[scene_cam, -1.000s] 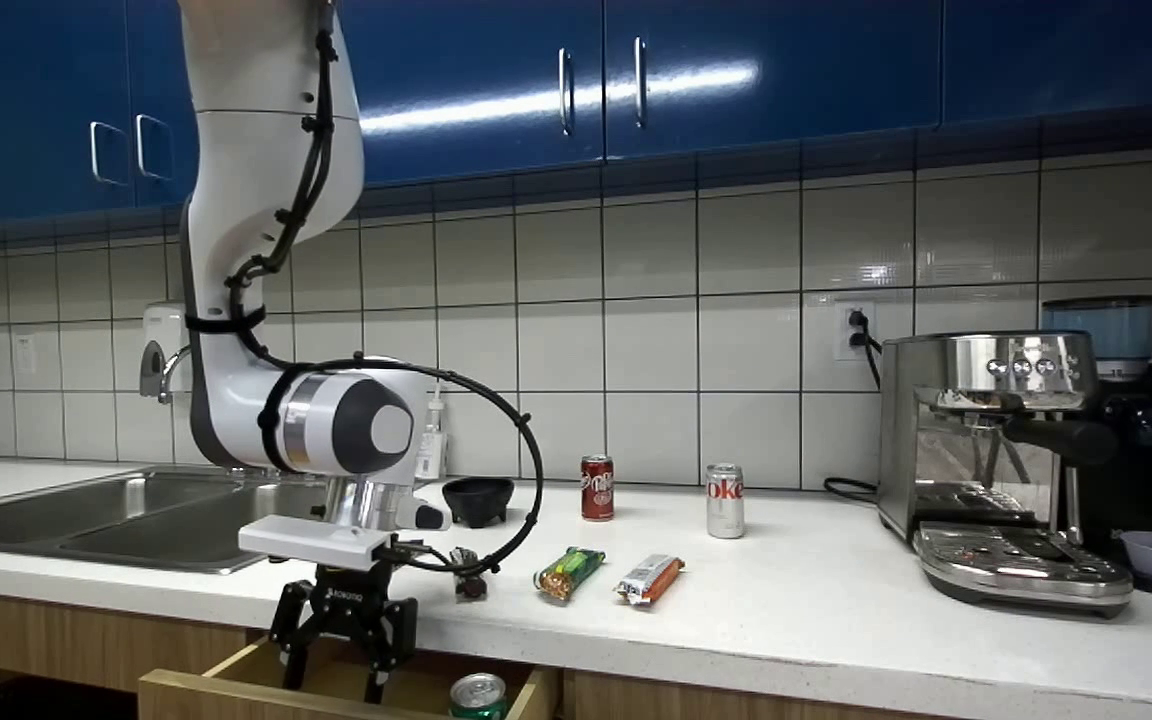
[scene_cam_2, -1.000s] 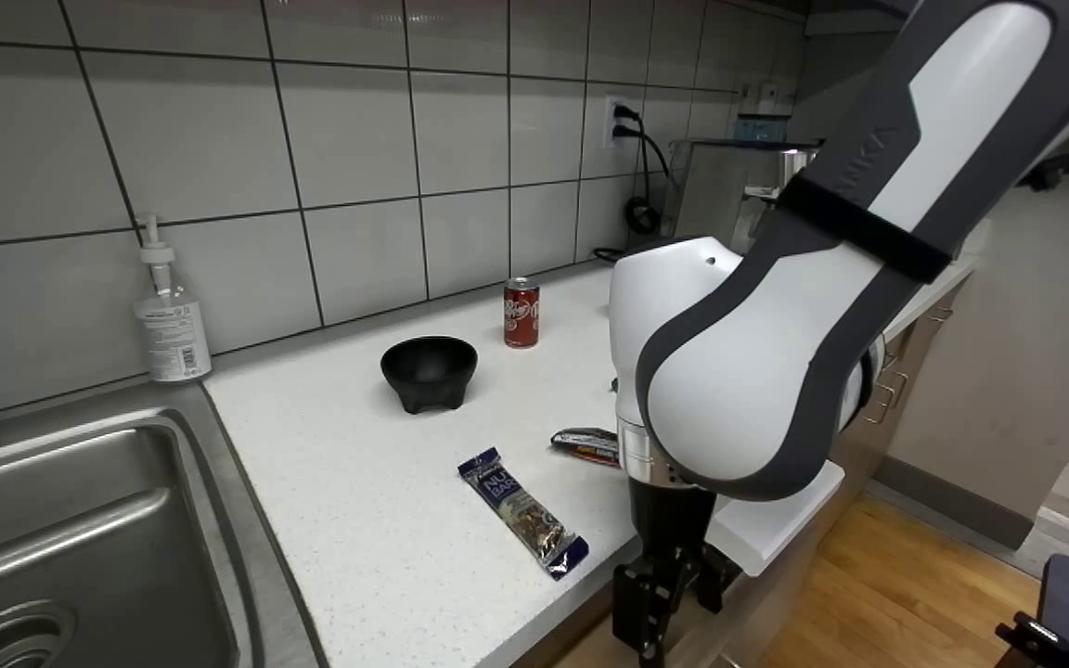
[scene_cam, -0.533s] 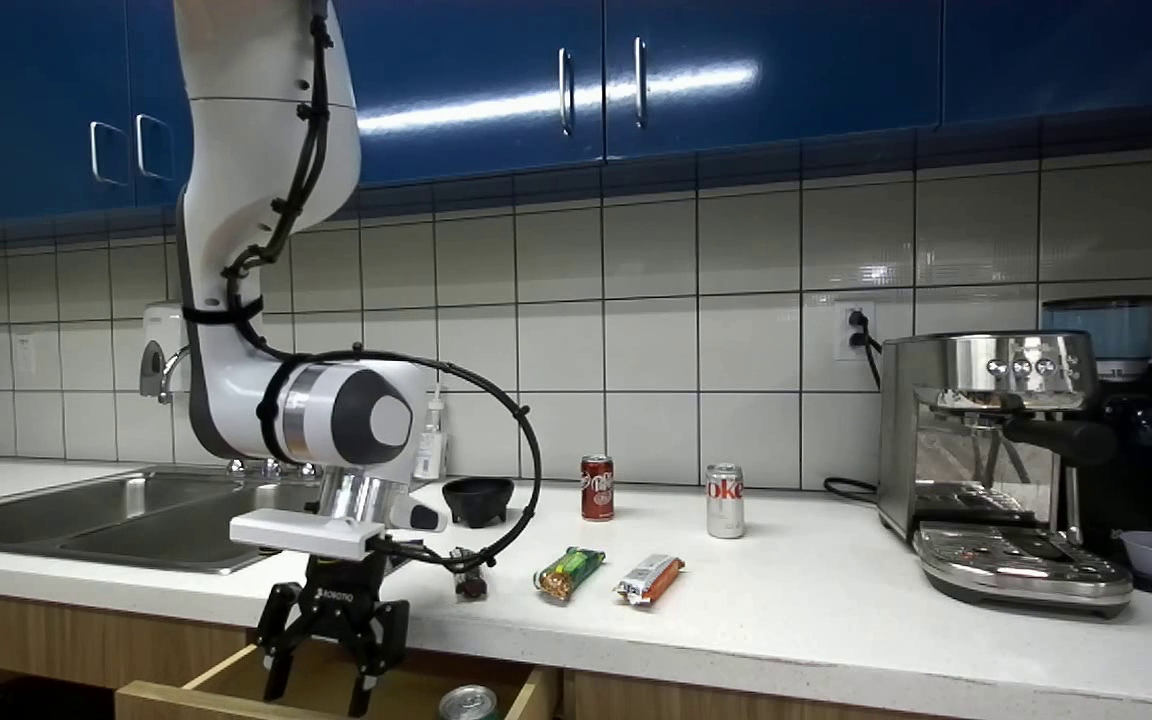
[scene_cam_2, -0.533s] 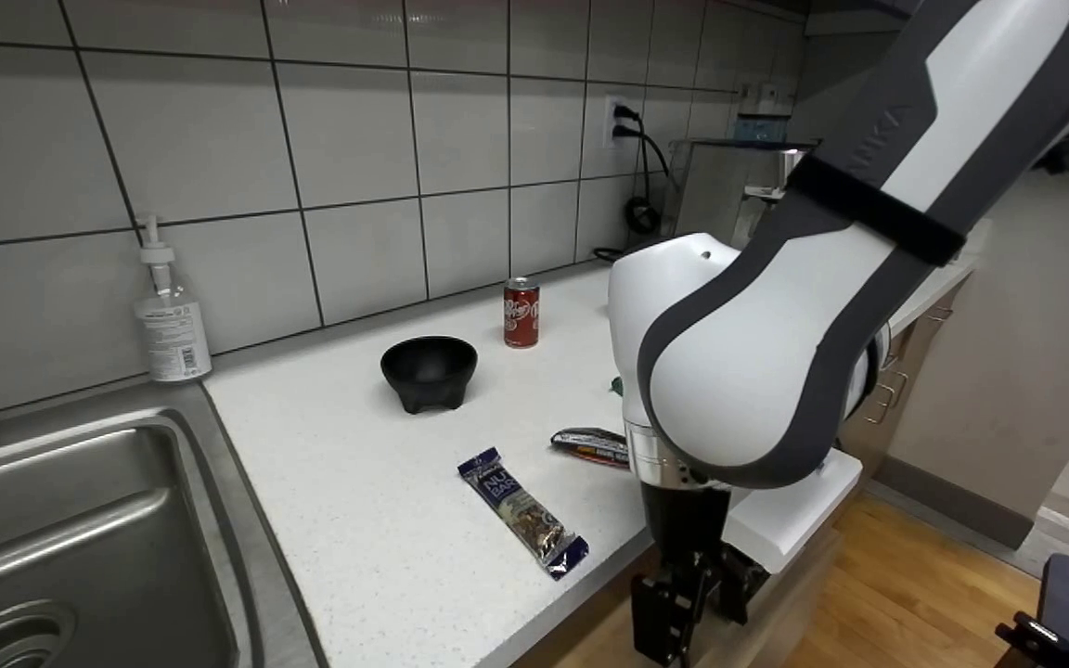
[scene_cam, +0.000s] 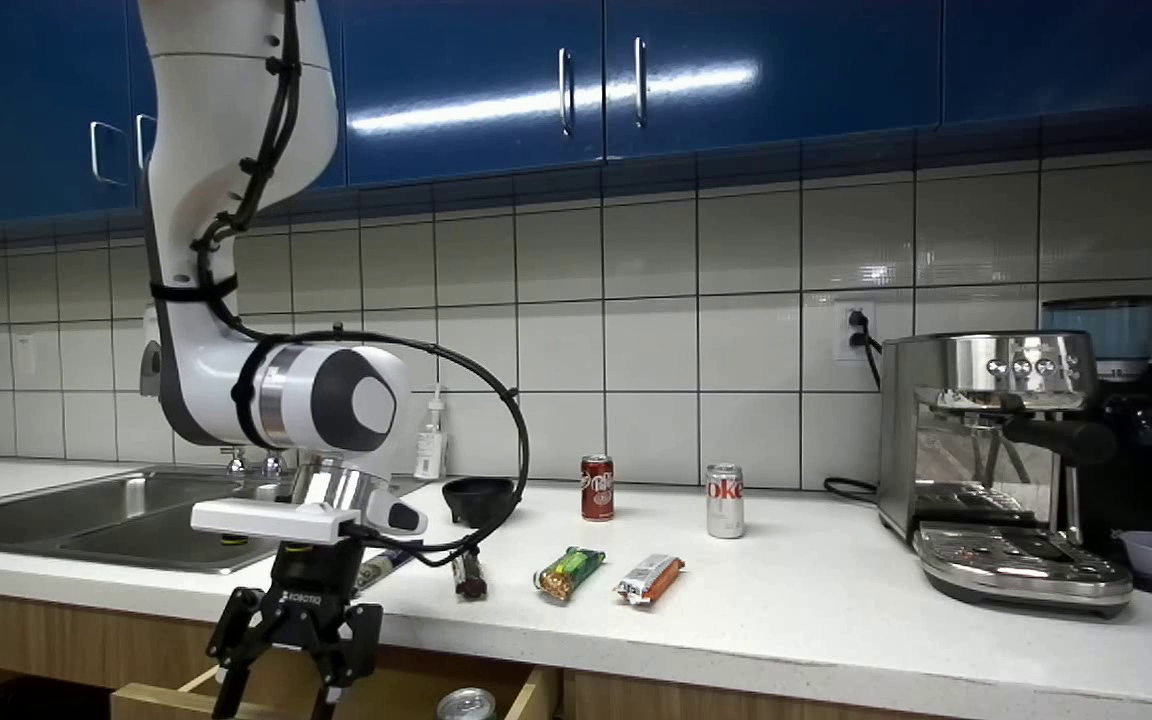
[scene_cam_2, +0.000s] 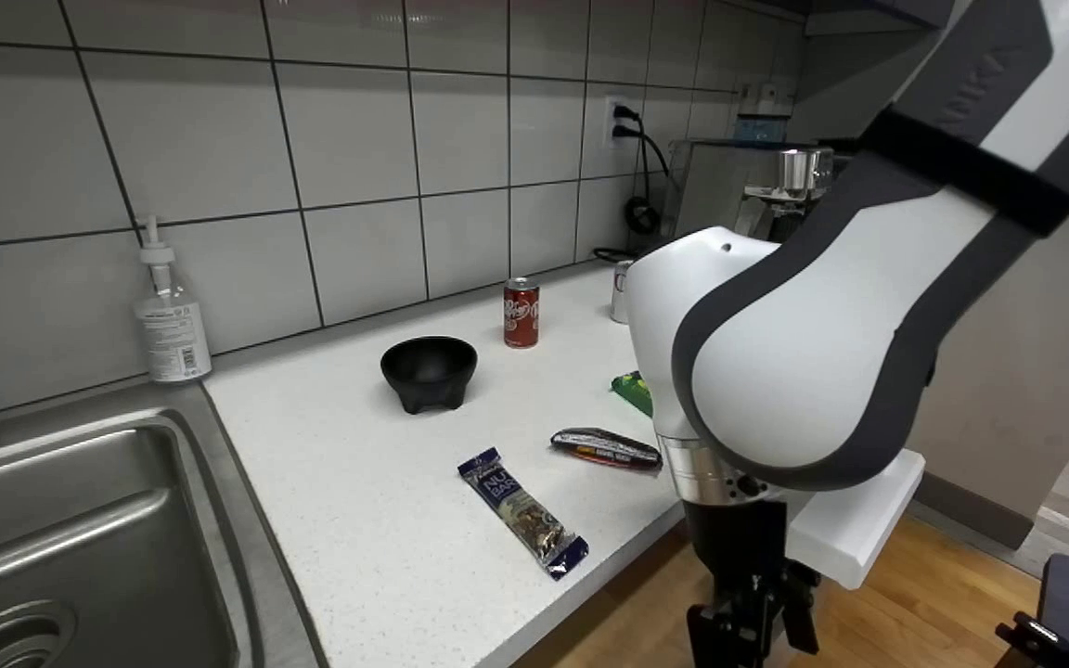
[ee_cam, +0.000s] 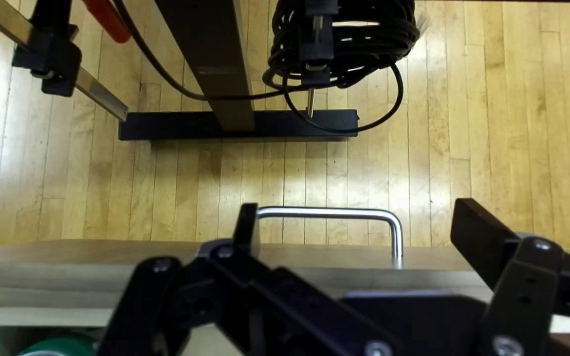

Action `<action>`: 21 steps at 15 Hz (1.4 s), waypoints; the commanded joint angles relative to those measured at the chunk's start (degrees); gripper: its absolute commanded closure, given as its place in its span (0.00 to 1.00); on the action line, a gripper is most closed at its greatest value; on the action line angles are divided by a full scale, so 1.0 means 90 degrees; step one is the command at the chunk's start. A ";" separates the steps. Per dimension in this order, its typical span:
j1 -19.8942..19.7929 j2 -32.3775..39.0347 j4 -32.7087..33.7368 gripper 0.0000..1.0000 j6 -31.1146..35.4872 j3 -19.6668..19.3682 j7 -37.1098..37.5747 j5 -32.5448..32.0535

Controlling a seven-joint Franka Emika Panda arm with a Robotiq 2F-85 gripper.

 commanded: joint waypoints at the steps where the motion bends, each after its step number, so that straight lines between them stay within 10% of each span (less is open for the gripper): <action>1: 0.0132 -0.0546 -0.0403 0.00 -0.0019 0.0050 0.0142 0.0233; 21: 0.0446 0.0400 0.0412 0.00 0.1168 -0.0268 0.0951 -0.0563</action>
